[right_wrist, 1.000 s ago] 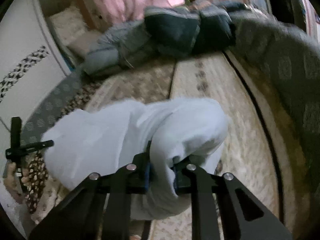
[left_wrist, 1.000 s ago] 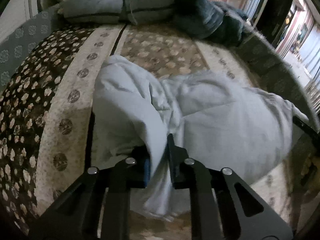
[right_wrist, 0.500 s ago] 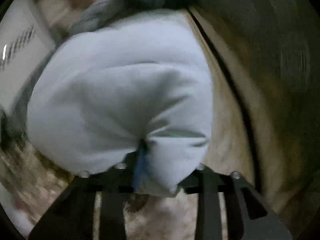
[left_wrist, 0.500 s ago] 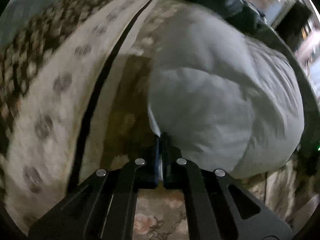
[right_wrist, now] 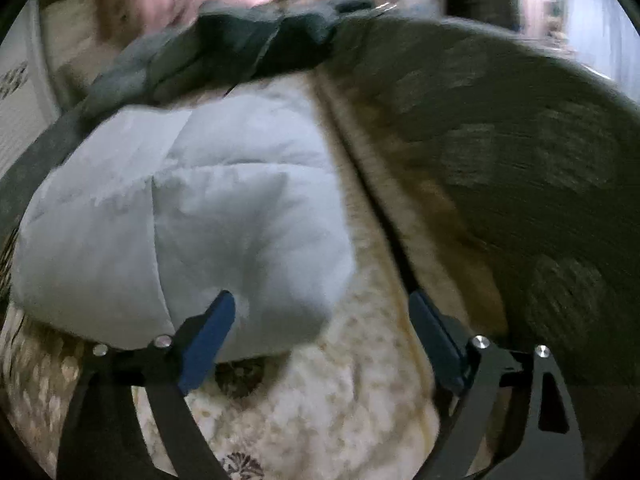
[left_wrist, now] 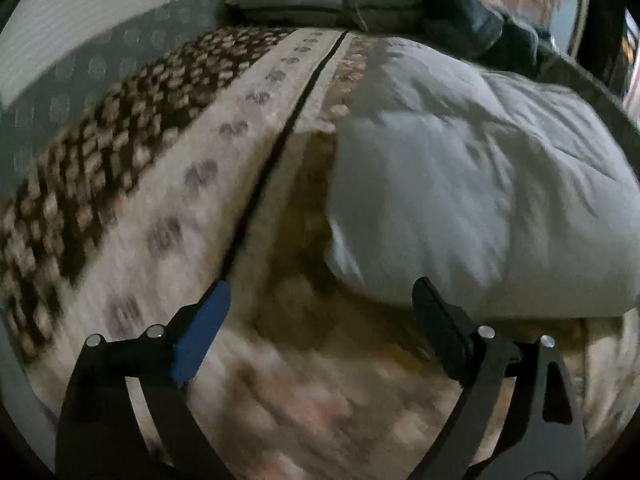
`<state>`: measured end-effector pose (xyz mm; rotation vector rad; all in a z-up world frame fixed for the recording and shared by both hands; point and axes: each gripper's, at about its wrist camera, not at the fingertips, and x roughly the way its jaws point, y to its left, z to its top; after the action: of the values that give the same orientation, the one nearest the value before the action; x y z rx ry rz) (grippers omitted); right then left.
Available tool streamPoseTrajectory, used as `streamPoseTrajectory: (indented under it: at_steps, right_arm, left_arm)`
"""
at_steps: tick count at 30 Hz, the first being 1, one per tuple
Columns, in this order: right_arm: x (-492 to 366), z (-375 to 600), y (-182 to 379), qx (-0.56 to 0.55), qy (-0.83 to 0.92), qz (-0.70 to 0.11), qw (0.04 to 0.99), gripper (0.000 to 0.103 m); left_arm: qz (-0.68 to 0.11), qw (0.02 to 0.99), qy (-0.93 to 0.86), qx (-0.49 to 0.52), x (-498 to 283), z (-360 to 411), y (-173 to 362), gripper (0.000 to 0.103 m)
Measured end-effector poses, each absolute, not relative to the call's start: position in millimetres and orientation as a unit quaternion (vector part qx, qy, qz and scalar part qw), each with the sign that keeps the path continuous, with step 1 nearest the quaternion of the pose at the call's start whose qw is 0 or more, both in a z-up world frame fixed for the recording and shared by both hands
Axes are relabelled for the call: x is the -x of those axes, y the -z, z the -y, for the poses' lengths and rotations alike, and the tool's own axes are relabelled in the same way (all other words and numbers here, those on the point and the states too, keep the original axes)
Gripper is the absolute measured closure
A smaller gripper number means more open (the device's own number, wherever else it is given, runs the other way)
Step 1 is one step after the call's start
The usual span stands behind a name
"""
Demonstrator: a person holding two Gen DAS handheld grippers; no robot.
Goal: Fold large clothes
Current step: 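Open both tools and lift them away from the jacket bundle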
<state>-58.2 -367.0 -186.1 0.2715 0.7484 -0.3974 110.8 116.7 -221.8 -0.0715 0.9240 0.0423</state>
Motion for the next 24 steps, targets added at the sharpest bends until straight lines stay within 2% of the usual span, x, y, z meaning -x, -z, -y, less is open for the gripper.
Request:
streamPoseTrajectory:
  at_steps: [2, 6, 9, 18, 24]
  right_arm:
    - [86.2, 335.6, 194.9, -0.160, 0.203, -0.338, 0.905, 0.013]
    - [111.2, 273.1, 207.8, -0.092, 0.192, -0.320, 0.923, 0.013]
    - [115.1, 244.3, 211.3, -0.082, 0.180, -0.326, 0.924, 0.012]
    - [118.0, 210.1, 215.2, -0.083, 0.149, -0.345, 0.923, 0.012]
    - [119.8, 198.3, 199.9, -0.060, 0.144, -0.333, 0.930, 0.012]
  left_arm:
    - [-0.436, 0.898, -0.021, 0.062, -79.4, -102.6, 227.1, 0.010]
    - [-0.422, 0.905, -0.005, 0.048, -44.1, -71.5, 228.9, 0.008]
    - [-0.408, 0.913, -0.001, 0.024, -22.4, -54.3, 229.0, 0.005]
    - [-0.419, 0.907, 0.042, -0.020, 24.3, -43.7, 241.0, 0.004]
    - [-0.377, 0.923, 0.055, -0.051, 24.2, -23.5, 210.0, 0.003]
